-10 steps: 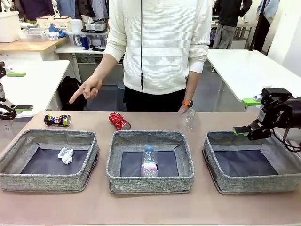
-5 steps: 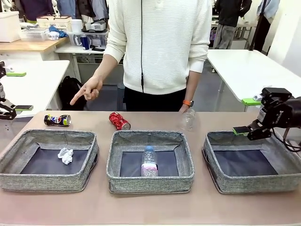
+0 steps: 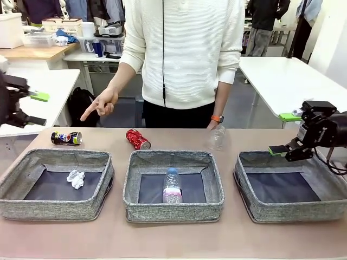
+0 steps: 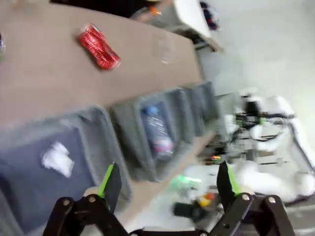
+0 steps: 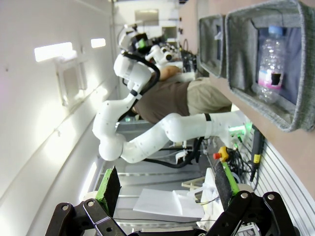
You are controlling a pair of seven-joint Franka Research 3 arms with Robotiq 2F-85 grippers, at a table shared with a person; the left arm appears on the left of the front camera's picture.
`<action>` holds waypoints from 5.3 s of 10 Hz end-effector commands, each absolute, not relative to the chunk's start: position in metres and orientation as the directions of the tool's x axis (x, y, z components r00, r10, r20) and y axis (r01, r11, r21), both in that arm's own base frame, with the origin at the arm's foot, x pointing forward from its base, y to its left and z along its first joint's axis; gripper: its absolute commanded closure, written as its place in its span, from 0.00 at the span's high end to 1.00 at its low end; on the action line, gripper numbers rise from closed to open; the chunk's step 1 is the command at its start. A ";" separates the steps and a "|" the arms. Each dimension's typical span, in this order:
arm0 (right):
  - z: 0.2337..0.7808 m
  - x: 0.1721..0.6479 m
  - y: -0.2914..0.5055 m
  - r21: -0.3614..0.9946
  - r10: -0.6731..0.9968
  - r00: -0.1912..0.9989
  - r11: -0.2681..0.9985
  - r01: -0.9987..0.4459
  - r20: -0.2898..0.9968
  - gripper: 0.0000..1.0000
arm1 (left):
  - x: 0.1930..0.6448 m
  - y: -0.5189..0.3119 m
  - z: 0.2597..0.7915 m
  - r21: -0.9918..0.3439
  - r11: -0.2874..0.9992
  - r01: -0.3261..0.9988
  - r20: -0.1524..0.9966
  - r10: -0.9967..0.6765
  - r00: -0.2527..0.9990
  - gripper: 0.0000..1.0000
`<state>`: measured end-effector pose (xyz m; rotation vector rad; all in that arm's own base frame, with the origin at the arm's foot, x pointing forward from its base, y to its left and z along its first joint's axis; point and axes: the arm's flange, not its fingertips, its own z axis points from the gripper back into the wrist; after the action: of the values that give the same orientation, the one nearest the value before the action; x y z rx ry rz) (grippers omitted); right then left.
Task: Sort the waste into the appropriate baskets.
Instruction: Pick up the waste item pointed out by the person.
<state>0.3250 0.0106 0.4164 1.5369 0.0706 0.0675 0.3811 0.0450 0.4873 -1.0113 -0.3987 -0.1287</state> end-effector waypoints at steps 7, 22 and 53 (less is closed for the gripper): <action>0.417 0.327 0.013 1.000 0.083 0.996 0.012 -0.029 0.028 1.00 | 0.444 -0.006 0.483 -0.082 0.900 0.429 0.630 -0.286 0.722 1.00; 0.417 0.327 0.013 1.000 0.083 0.996 0.012 -0.029 0.028 1.00 | 0.551 0.017 0.459 -0.003 0.233 0.973 0.260 -0.939 0.225 1.00; 0.417 0.327 0.013 1.000 0.083 0.996 0.012 -0.029 0.028 1.00 | 0.650 0.042 0.336 -0.075 0.031 0.997 0.095 -0.995 0.038 0.00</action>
<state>0.3248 0.0106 0.4163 1.5374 0.0698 0.0692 0.6566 0.0429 0.3297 -0.1331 -0.0114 -1.5416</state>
